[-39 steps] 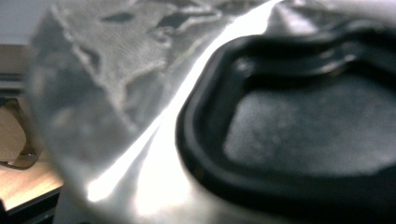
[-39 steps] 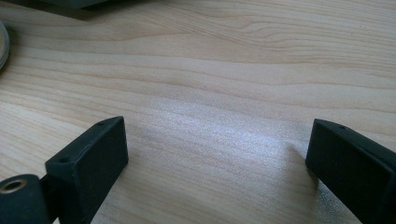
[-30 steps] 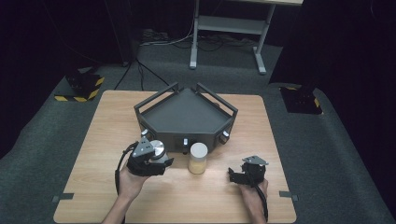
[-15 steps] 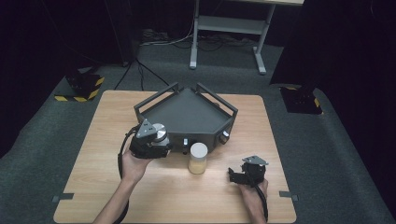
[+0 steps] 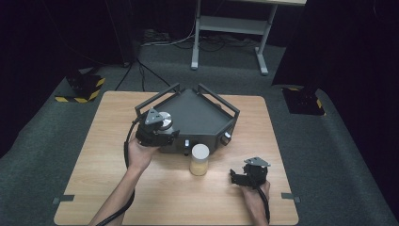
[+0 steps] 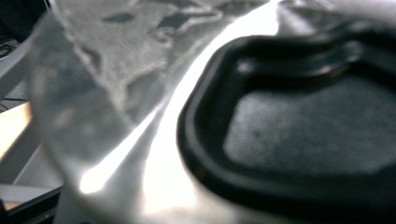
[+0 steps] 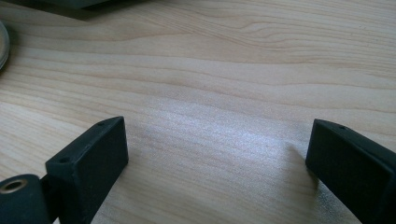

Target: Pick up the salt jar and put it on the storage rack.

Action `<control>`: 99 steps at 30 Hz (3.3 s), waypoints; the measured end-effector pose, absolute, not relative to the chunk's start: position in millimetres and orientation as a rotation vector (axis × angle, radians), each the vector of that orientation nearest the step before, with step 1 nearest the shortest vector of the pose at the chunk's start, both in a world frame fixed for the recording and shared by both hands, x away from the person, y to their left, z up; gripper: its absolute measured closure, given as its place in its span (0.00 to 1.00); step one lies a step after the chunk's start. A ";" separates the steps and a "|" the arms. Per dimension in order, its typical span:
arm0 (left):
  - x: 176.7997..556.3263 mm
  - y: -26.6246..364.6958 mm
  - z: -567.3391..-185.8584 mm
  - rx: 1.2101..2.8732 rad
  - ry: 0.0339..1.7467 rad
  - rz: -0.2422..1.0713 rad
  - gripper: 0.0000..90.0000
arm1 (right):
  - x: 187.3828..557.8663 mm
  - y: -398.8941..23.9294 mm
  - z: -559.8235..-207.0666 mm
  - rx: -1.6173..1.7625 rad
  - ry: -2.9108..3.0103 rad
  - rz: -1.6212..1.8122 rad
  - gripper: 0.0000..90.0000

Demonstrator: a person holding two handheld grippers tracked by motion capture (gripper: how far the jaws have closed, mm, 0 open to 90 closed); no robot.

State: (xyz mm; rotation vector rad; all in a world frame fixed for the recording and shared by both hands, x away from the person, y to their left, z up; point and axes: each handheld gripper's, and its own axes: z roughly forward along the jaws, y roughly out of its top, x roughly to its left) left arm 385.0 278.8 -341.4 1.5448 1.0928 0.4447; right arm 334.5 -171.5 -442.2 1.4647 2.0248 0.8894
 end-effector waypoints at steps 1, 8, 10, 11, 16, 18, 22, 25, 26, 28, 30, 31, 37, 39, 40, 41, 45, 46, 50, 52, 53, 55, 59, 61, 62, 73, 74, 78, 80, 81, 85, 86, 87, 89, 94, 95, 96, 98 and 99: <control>387.8 277.0 -339.7 1.533 1.105 0.447 0.34 | 334.5 -171.5 -442.2 1.464 2.025 0.889 0.06; 401.8 264.8 -330.1 1.549 1.130 0.474 0.34 | 334.3 -171.5 -442.2 1.466 2.023 0.890 0.06; 404.9 261.4 -329.4 1.552 1.138 0.483 0.34 | 334.3 -171.5 -442.2 1.466 2.023 0.890 0.06; 408.7 258.1 -329.7 1.546 1.149 0.489 0.34 | 334.3 -171.5 -442.2 1.466 2.023 0.890 0.06; 416.4 250.8 -332.8 1.522 1.185 0.505 0.34 | 334.3 -171.5 -442.2 1.466 2.023 0.890 0.06; 419.3 247.6 -334.0 1.516 1.204 0.516 0.34 | 334.3 -171.5 -442.2 1.466 2.023 0.890 0.06; 423.4 243.5 -336.2 1.504 1.225 0.535 0.34 | 334.3 -171.5 -442.2 1.466 2.023 0.890 0.06; 429.5 241.0 -338.1 1.492 1.245 0.538 0.34 | 334.3 -171.5 -442.2 1.466 2.023 0.890 0.06; 431.2 240.0 -338.9 1.487 1.250 0.537 0.34 | 334.3 -171.5 -442.2 1.466 2.023 0.890 0.06; 434.7 237.1 -340.8 1.486 1.255 0.542 0.34 | 334.3 -171.5 -442.2 1.466 2.023 0.890 0.06; 436.1 236.1 -341.4 1.490 1.255 0.546 0.34 | 334.3 -171.5 -442.2 1.466 2.022 0.890 0.06; 437.6 235.3 -341.8 1.499 1.254 0.551 0.34 | 334.3 -171.5 -442.2 1.466 2.023 0.890 0.06; 442.5 232.5 -346.3 1.509 1.252 0.556 0.34 | 334.0 -171.3 -442.3 1.468 2.020 0.890 0.07; 443.5 231.7 -347.8 1.507 1.252 0.557 0.34 | 333.9 -171.2 -442.3 1.468 2.019 0.890 0.07; 444.2 231.6 -348.5 1.510 1.253 0.556 0.34 | 333.9 -171.2 -442.4 1.468 2.019 0.890 0.07; 444.7 232.3 -348.4 1.522 1.250 0.558 0.34 | 333.8 -171.1 -442.4 1.468 2.018 0.889 0.07; 445.5 231.6 -351.8 1.510 1.254 0.554 0.34 | 333.7 -170.9 -442.4 1.469 2.018 0.890 0.07; 445.7 231.5 -352.8 1.505 1.257 0.552 0.34 | 333.7 -170.9 -442.4 1.469 2.017 0.889 0.07; 447.9 232.3 -354.9 1.502 1.268 0.545 0.34 | 333.7 -170.9 -442.4 1.469 2.017 0.890 0.07; 449.0 231.9 -355.8 1.512 1.268 0.548 0.34 | 333.7 -170.9 -442.4 1.469 2.018 0.889 0.07; 449.2 232.0 -356.4 1.512 1.268 0.547 0.34 | 333.7 -170.9 -442.4 1.469 2.018 0.889 0.07; 449.4 231.9 -357.1 1.507 1.268 0.546 0.34 | 333.7 -170.9 -442.4 1.469 2.018 0.889 0.07; 450.1 233.7 -357.5 1.503 1.269 0.533 0.34 | 333.7 -170.9 -442.4 1.469 2.017 0.889 0.07; 450.2 233.1 -356.7 1.509 1.271 0.536 0.34 | 333.6 -170.6 -442.4 1.469 2.017 0.889 0.07; 450.3 233.3 -356.8 1.509 1.270 0.535 0.34 | 333.5 -170.5 -442.4 1.470 2.016 0.888 0.07; 450.0 233.9 -358.2 1.503 1.265 0.534 0.34 | 333.4 -170.5 -442.5 1.470 2.015 0.889 0.07; 450.0 234.0 -358.3 1.503 1.265 0.535 0.34 | 333.4 -170.4 -442.4 1.471 2.015 0.889 0.07; 450.1 234.2 -358.2 1.504 1.264 0.533 0.34 | 333.4 -170.4 -442.4 1.471 2.015 0.889 0.07; 450.0 234.4 -358.0 1.508 1.262 0.535 0.33 | 333.4 -170.4 -442.4 1.471 2.015 0.889 0.07; 449.5 234.3 -358.4 1.502 1.261 0.536 0.32 | 333.4 -170.4 -442.4 1.471 2.015 0.889 0.07; 448.6 236.9 -356.2 1.487 1.263 0.519 0.21 | 333.4 -170.4 -442.4 1.471 2.015 0.889 0.07; 447.9 237.8 -355.1 1.491 1.259 0.523 0.19 | 333.4 -170.5 -442.4 1.471 2.015 0.889 0.07; 446.6 238.7 -353.9 1.484 1.259 0.524 0.16 | 333.4 -170.4 -442.4 1.471 2.015 0.889 0.07; 445.0 239.9 -353.3 1.469 1.260 0.520 0.14 | 333.4 -170.4 -442.4 1.471 2.015 0.889 0.07; 438.2 243.6 -351.6 1.460 1.258 0.521 0.09 | 333.4 -170.4 -442.4 1.471 2.015 0.889 0.07; 436.6 244.2 -351.6 1.462 1.255 0.521 0.08 | 333.4 -170.4 -442.4 1.471 2.015 0.889 0.07; 436.2 244.5 -351.6 1.464 1.254 0.520 0.08 | 333.4 -170.4 -442.4 1.471 2.015 0.889 0.07; 433.9 244.6 -352.1 1.462 1.248 0.525 0.07 | 333.4 -170.4 -442.4 1.471 2.015 0.889 0.07; 433.2 245.2 -351.6 1.470 1.243 0.528 0.07 | 333.4 -170.4 -442.4 1.471 2.015 0.889 0.07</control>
